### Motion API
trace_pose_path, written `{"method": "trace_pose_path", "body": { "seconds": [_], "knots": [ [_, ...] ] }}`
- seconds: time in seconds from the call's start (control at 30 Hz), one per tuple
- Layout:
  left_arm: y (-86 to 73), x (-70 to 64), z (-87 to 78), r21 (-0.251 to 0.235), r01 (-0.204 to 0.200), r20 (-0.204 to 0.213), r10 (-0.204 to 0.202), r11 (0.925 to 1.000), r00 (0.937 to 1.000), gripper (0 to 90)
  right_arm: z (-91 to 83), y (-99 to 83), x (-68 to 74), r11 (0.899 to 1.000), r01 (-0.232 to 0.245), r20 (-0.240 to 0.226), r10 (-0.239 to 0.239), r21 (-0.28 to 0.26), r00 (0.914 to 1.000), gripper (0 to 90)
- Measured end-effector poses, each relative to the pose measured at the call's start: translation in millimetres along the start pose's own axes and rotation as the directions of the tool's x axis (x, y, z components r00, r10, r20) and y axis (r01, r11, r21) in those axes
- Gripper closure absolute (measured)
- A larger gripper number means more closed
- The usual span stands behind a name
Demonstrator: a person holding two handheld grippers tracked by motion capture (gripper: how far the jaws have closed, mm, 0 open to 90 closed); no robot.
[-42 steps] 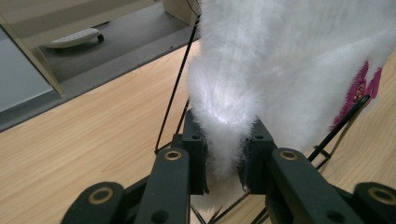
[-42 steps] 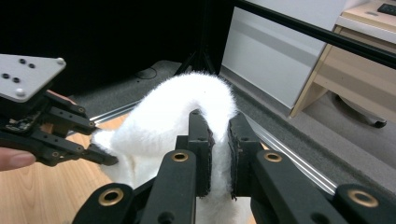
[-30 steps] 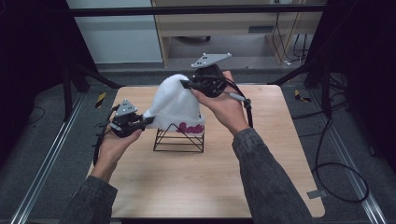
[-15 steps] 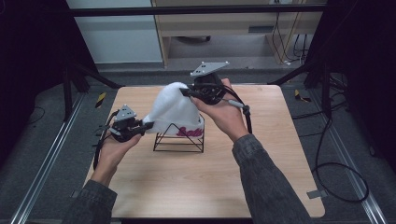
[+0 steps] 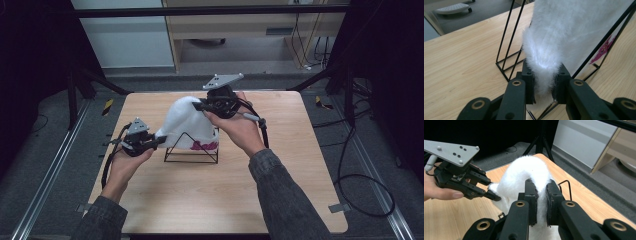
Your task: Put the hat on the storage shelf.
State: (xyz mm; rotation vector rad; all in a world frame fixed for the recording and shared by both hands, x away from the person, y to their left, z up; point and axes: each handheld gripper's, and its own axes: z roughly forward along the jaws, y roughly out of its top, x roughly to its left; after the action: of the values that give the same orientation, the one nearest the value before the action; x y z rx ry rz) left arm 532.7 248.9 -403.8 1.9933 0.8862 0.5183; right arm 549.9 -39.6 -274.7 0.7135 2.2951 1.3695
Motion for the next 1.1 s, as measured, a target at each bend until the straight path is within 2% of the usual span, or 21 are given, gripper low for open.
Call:
{"method": "trace_pose_path", "body": {
  "seconds": [0.23,0.67,0.87,1.1],
  "knots": [
    [-8.2,1.6,4.8,0.009,0.013,0.003,-0.013,0.9999,0.9999,75.1,3.7,-6.5,-0.3,1.000,-0.009,-0.007,0.009,0.015,0.9999,82.3],
    [-19.5,5.1,12.9,0.058,0.027,0.020,-0.028,0.9980,0.9994,74.0,15.4,-13.2,8.2,0.999,-0.006,-0.025,0.007,0.046,0.9997,82.3],
    [-23.0,4.9,16.6,0.083,0.012,0.020,-0.014,0.9965,0.9997,73.6,21.2,-16.1,10.5,0.998,-0.008,-0.025,0.010,0.069,0.9996,82.0],
    [-27.8,6.6,19.3,0.090,0.032,0.025,-0.034,0.9955,0.9991,72.3,23.1,-18.1,11.1,0.996,-0.009,-0.029,0.012,0.086,0.9995,81.7]
  ]
}}
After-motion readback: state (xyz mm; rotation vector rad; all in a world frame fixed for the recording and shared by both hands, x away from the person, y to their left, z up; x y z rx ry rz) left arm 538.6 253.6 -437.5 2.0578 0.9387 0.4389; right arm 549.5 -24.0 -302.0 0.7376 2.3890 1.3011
